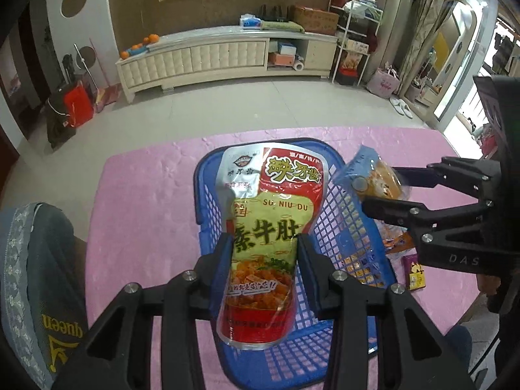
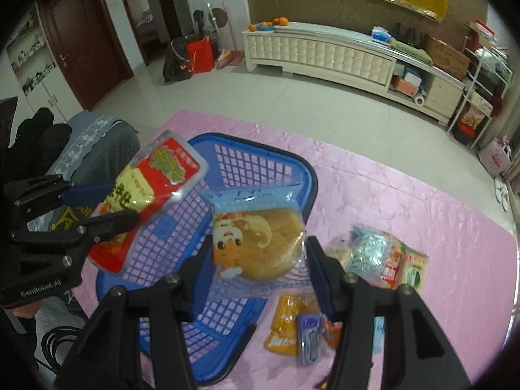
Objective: Organize snacks
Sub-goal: 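Carry both bags over the blue basket and open both tools to drop them, then withdraw both tools from the basket back over the snack pile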
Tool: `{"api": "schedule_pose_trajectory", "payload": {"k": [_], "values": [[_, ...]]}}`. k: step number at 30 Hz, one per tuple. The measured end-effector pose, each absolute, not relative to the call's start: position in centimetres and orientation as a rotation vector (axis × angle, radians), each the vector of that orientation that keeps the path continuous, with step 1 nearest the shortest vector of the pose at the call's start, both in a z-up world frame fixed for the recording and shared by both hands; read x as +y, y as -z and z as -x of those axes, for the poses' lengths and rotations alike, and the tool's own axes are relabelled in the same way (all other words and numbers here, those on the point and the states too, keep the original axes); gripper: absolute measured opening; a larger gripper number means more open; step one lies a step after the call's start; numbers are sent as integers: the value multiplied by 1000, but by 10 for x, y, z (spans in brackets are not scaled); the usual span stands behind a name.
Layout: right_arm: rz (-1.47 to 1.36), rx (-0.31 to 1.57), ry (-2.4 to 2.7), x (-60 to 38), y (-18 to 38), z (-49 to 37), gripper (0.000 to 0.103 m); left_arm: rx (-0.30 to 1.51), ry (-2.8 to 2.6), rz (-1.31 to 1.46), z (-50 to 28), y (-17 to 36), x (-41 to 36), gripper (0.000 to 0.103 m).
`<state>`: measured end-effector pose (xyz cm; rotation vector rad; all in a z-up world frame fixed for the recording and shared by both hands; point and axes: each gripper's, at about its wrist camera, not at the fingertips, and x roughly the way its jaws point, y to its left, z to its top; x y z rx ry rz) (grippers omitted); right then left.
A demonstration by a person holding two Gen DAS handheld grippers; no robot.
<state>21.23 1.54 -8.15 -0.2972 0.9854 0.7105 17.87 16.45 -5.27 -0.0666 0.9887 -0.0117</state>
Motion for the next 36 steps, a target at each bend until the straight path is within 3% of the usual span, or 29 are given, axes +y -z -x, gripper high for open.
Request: {"api": "schedule_pose_trajectory", "payload": {"k": [12, 14, 16, 36], "values": [[381, 971, -696, 43, 98, -228, 60, 999, 7, 57, -203, 67, 177, 43], [387, 973, -678, 43, 98, -230, 75, 991, 13, 56, -204, 66, 177, 55], [377, 968, -658, 40, 96, -232, 86, 987, 11, 49, -203, 64, 176, 61], [243, 967, -591, -36, 26, -159, 87, 918, 43, 65, -116, 1, 134, 65]]}}
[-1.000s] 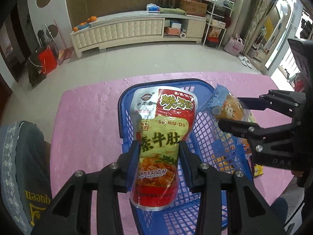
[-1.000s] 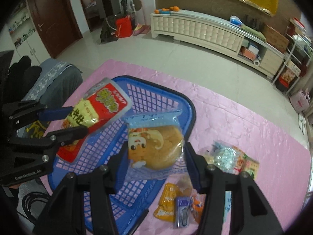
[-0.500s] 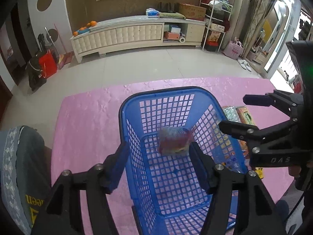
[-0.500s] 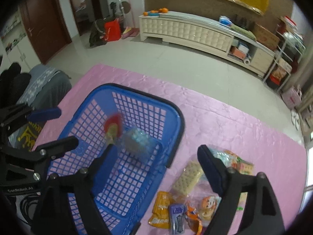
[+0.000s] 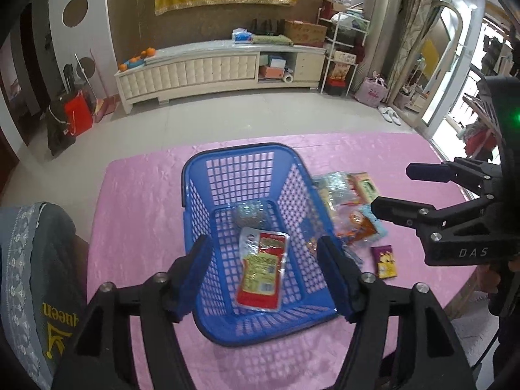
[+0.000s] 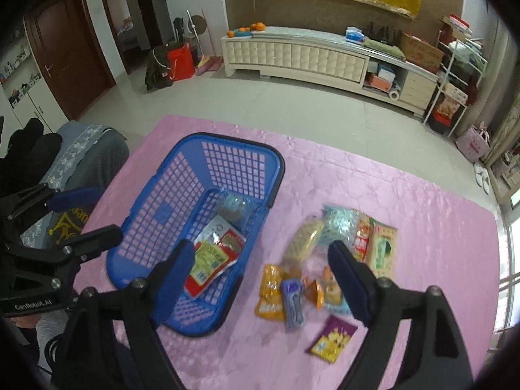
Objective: Organize snacks
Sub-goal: 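Withdraw both tools from the basket back over the snack pile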
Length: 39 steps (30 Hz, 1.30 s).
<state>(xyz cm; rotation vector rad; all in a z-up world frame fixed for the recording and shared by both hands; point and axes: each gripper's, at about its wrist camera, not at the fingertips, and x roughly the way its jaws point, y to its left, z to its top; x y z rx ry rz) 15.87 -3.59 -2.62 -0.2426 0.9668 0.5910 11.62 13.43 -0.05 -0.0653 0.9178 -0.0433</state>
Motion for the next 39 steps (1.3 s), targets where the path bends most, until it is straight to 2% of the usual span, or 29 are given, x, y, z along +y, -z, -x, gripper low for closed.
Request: {"api": "schedule_pose_trajectory", "payload": {"k": [9, 17, 39], "values": [[230, 930, -573, -57, 4, -115, 87, 877, 62, 29, -72, -25, 108, 69], [216, 911, -559, -76, 0, -84, 87, 853, 88, -3, -47, -33, 81, 79], [169, 961, -464, -160, 24, -95, 87, 921, 179, -39, -74, -8, -3, 79]]}}
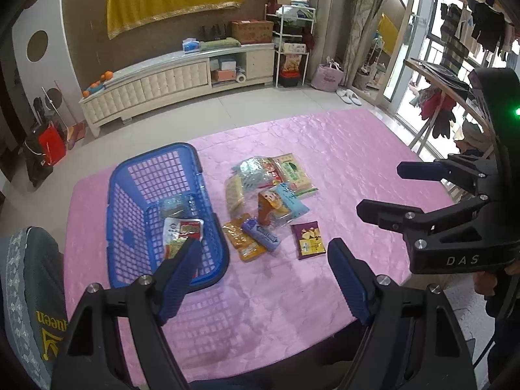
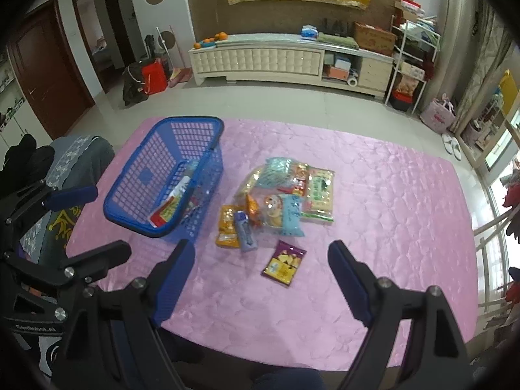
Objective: Organize snacks
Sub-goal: 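Withdraw both tools from the basket back over the snack pile, then grasp the orange snack bag with the left tool while the right tool grasps the blue pastry bag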
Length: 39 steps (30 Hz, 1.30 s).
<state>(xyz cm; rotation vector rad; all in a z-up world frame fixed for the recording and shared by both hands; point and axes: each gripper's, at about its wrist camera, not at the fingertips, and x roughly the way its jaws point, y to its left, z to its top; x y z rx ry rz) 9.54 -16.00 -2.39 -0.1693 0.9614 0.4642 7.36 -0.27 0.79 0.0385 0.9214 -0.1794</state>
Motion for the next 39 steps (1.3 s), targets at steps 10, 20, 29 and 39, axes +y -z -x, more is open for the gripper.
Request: {"api": "schedule_pose_trajectory", "payload": {"k": [10, 20, 29, 39], "values": [[130, 1045, -446, -184, 50, -129, 87, 1012, 172, 8, -117, 10, -21, 79], [98, 1096, -427, -200, 73, -173, 87, 1088, 152, 6, -166, 42, -39, 79], [60, 1161, -394, -217, 107, -216, 87, 1190, 107, 54, -215, 88, -44, 79], [35, 1224, -375, -222, 145, -248, 87, 1290, 56, 28, -250, 134, -43, 69]]}}
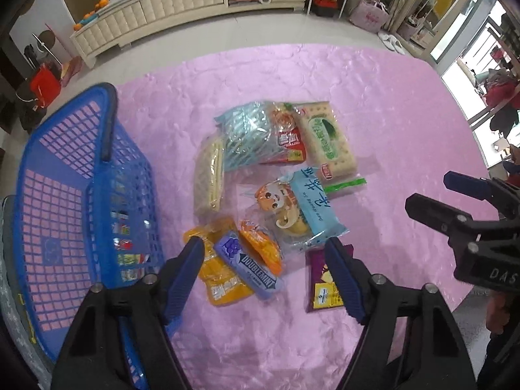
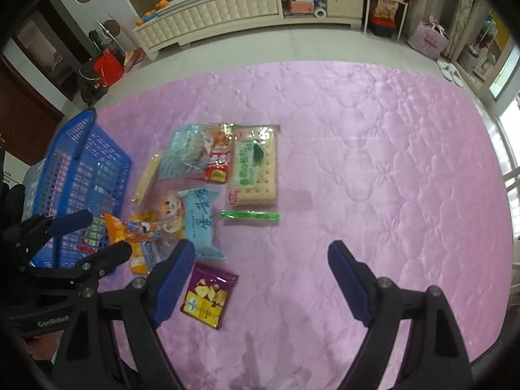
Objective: Organize snacks
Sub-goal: 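Grasp the orange snack bag with the left tool while the right tool grasps the blue pastry bag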
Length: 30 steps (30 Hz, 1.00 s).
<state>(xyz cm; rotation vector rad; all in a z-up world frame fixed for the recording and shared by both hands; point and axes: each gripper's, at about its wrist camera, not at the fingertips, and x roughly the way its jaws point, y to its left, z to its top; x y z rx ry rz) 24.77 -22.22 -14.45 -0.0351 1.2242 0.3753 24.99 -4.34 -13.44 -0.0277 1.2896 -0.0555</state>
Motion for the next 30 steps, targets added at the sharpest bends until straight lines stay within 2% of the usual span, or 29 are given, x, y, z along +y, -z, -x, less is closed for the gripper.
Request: {"api": "schedule_pose_trajectory", "payload": {"k": [2, 6, 8, 14, 30], "values": [[41, 1233, -382, -219, 150, -248, 87, 1299, 56, 41, -254, 142, -42, 54], [39, 1259, -386, -219, 163, -248, 87, 1328, 82, 32, -255, 152, -43, 39], [40, 1264, -384, -218, 165, -248, 87, 1323, 72, -3, -255, 154, -46, 27], [46, 1273, -372, -220, 167, -245, 87, 1283, 80, -9, -253, 149, -45, 22], [50, 1319, -456, -171, 190, -246, 87, 1167, 108, -42, -227, 126, -27, 21]]}}
